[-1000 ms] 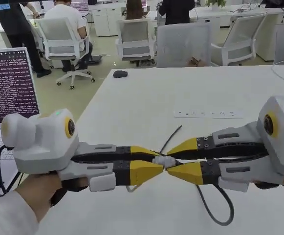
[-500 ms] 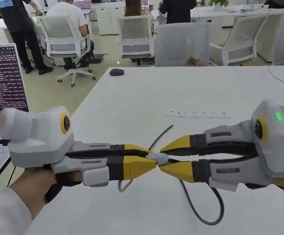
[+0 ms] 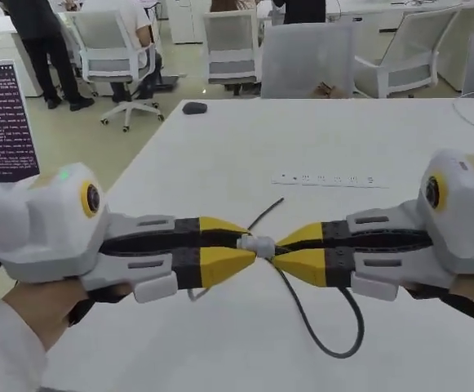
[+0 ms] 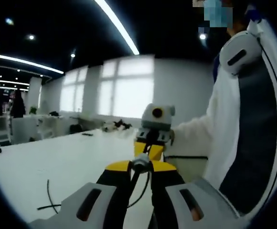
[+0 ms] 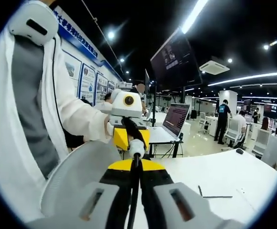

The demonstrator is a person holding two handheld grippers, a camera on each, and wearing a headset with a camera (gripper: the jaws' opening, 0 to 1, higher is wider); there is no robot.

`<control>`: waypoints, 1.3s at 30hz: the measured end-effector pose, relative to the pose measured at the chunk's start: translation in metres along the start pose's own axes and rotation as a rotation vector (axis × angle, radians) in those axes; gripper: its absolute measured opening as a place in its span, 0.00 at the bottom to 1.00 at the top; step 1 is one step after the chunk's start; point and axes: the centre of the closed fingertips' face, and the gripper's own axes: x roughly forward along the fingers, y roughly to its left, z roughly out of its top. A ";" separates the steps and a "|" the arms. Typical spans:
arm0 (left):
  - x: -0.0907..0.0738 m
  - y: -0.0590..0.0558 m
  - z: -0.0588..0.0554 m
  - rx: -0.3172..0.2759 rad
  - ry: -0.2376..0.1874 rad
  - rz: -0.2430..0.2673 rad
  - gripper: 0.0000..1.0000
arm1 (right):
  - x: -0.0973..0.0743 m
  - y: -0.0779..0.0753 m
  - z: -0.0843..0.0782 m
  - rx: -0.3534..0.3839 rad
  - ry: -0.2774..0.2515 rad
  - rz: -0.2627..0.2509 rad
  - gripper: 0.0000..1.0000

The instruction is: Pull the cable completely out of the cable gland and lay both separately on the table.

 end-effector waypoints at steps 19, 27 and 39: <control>0.012 0.008 0.026 0.022 -0.072 -0.131 0.22 | 0.013 -0.015 0.035 0.028 -0.083 -0.072 0.02; 0.011 0.007 0.024 0.008 -0.042 -0.171 0.17 | 0.010 -0.018 0.032 0.030 -0.070 -0.097 0.02; 0.006 0.015 0.018 -0.020 -0.037 -0.152 0.16 | -0.002 -0.024 0.012 0.041 -0.010 -0.113 0.02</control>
